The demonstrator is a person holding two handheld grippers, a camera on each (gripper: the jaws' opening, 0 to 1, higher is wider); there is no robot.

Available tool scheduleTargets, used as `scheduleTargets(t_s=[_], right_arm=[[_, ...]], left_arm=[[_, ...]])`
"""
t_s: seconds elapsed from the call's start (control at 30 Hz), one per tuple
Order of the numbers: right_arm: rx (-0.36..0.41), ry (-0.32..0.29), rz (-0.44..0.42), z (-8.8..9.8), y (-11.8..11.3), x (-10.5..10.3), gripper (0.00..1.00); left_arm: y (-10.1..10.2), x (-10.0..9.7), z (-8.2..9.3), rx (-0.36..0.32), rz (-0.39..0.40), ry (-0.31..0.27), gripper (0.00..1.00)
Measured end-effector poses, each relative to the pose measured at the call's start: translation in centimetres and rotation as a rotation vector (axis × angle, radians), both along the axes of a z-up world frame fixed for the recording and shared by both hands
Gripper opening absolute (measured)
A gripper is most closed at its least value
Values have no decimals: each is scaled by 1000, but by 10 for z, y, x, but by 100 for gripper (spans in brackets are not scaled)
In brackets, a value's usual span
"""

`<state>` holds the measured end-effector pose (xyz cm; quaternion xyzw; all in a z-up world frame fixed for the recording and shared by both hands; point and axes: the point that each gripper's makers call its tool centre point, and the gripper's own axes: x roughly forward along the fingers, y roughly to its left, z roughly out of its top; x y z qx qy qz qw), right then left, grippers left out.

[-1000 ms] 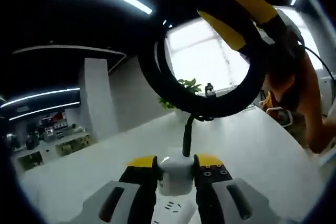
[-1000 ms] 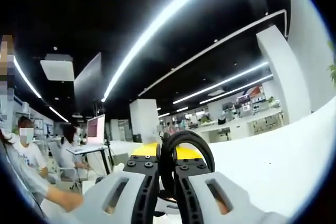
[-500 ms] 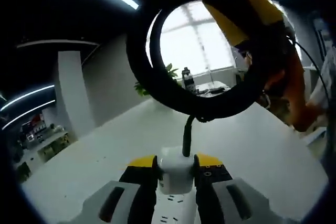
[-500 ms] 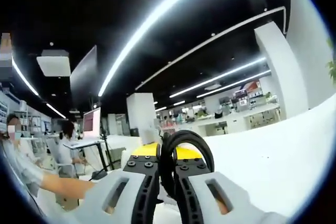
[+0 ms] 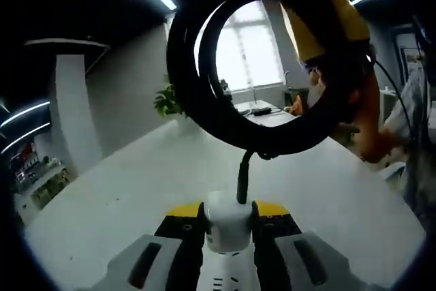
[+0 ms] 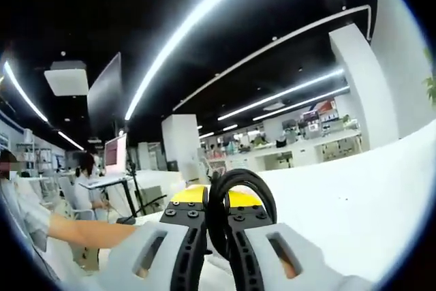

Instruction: Straighten the power strip on the desk, plug the charger into it

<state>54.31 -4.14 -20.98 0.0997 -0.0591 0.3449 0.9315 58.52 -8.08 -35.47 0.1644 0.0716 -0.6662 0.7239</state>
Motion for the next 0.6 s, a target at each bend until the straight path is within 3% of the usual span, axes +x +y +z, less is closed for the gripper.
scheduleTargets(t_s=[0.6], right_arm=[[11, 19, -7, -6, 0, 4, 7]], left_arm=[[1, -4, -8, 3, -56, 21, 26]])
